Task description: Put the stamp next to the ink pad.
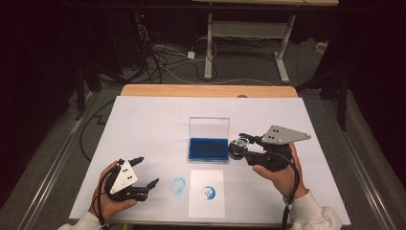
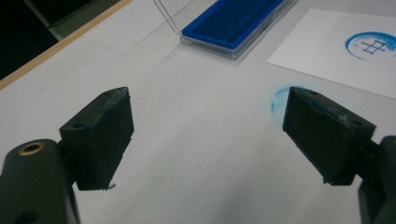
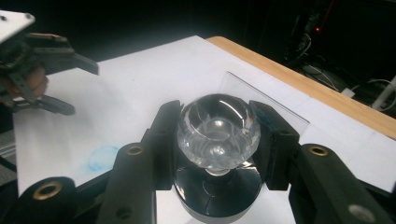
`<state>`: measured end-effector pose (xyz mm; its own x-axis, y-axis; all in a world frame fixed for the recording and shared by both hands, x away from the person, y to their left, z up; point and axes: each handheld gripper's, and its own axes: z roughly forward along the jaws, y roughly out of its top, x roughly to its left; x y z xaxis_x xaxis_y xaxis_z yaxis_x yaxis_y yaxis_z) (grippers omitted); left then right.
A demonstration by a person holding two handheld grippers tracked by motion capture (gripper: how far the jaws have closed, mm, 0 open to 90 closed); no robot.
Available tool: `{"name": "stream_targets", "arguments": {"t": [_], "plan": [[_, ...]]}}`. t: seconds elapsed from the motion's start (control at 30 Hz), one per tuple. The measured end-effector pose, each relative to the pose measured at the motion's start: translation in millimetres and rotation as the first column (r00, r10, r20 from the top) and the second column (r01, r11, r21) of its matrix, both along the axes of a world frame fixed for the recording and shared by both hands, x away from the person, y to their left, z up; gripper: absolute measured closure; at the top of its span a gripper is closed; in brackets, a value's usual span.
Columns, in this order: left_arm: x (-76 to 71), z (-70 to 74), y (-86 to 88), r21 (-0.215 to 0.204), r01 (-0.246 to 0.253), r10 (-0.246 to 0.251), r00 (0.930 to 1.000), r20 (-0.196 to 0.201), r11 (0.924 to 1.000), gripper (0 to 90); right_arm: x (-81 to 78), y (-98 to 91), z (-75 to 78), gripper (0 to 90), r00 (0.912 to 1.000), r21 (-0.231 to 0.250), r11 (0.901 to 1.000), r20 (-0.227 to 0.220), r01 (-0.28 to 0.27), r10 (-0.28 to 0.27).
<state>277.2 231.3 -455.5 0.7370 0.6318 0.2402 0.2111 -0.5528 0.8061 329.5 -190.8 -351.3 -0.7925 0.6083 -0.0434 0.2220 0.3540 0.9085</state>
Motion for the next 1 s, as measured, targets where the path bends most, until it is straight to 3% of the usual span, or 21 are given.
{"name": "stream_targets", "arguments": {"t": [0.07, 0.17, 0.33, 0.4, 0.53, 0.73, 1.0], "plan": [[-1.2, -1.6, 3.7, 0.001, -0.007, 0.007, 1.0, -0.006, 1.0, 15.9, 2.6, -3.5, -0.2, 56.6, 0.9999, -0.007, 0.9999, -0.004, 0.013, -0.013], [-2.4, -3.4, 7.4, -0.032, -0.029, 0.028, 0.9995, -0.012, 0.9991, 16.3, 6.9, -8.6, -1.1, 56.6, 0.9992, -0.015, 0.9991, -0.004, 0.038, -0.039], [-1.7, -7.3, 5.3, -0.034, -0.025, 0.024, 0.9987, -0.045, 0.9991, 16.4, 17.4, -13.7, -6.0, 56.6, 0.997, -0.046, 0.9962, -0.018, 0.074, -0.075], [0.2, -7.2, 3.3, -0.02, -0.021, 0.02, 0.9994, -0.028, 0.9996, 16.4, 23.1, -13.9, -9.9, 56.6, 0.9958, -0.067, 0.994, -0.027, 0.086, -0.088], [-0.2, -9.0, 1.7, 0.002, -0.02, 0.02, 0.9993, -0.031, 0.9998, 16.4, 36.1, -12.8, -20.5, 56.6, 0.9924, -0.088, 0.99, -0.046, 0.11, -0.114], [-2.3, -8.1, 3.2, -0.011, -0.028, 0.028, 0.9991, -0.033, 0.9995, 16.4, 53.1, -10.7, -37.3, 56.6, 0.9861, -0.111, 0.9848, -0.084, 0.134, -0.143], [-0.6, -8.8, 0.9, 0.007, -0.013, 0.013, 0.9995, -0.028, 0.9999, 16.4, 66.9, -6.4, -54.9, 56.6, 0.9764, -0.14, 0.9777, -0.126, 0.157, -0.175]]}}
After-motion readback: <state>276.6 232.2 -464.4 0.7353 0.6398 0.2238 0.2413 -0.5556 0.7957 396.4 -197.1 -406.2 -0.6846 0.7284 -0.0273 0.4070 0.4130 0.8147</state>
